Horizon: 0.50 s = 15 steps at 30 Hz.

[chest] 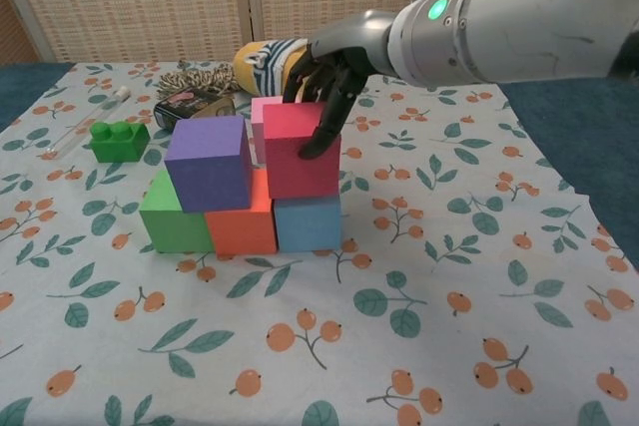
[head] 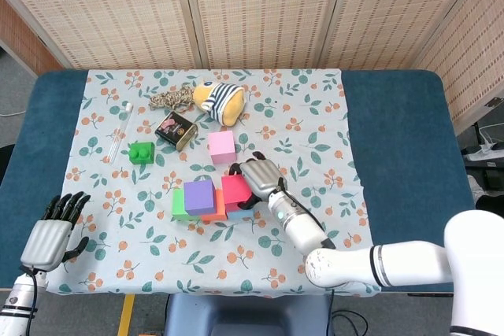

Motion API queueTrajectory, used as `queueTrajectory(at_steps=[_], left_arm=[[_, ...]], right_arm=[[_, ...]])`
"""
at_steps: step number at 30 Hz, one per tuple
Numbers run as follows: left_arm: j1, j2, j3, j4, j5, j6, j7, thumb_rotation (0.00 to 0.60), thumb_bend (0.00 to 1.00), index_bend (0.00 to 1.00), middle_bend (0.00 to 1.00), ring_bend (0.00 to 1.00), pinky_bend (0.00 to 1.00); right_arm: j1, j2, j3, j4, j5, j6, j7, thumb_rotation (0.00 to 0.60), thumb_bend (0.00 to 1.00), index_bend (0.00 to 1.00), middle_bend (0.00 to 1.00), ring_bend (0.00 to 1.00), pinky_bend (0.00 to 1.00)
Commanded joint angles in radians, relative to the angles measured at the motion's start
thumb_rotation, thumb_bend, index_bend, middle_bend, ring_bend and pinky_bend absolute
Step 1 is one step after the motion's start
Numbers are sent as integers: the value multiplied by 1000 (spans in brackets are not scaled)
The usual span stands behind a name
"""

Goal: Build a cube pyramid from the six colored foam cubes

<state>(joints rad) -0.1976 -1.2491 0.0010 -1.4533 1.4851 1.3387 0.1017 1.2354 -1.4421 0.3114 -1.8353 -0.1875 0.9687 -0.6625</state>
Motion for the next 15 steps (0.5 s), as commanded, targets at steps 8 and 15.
queueTrajectory(at_steps=[8,15], left_arm=[[2,9,2,-2,8,5,-18,600,353,0,35,0,47],[4,12,1,-2,11,9,-27,600,354,0,35,0,47]], right_arm=[[55,-68,2,40,56,51,-11,600,421,578,461,208,17],[66,-78,12,42,74,62,-5,600,424,573,461,208,17]])
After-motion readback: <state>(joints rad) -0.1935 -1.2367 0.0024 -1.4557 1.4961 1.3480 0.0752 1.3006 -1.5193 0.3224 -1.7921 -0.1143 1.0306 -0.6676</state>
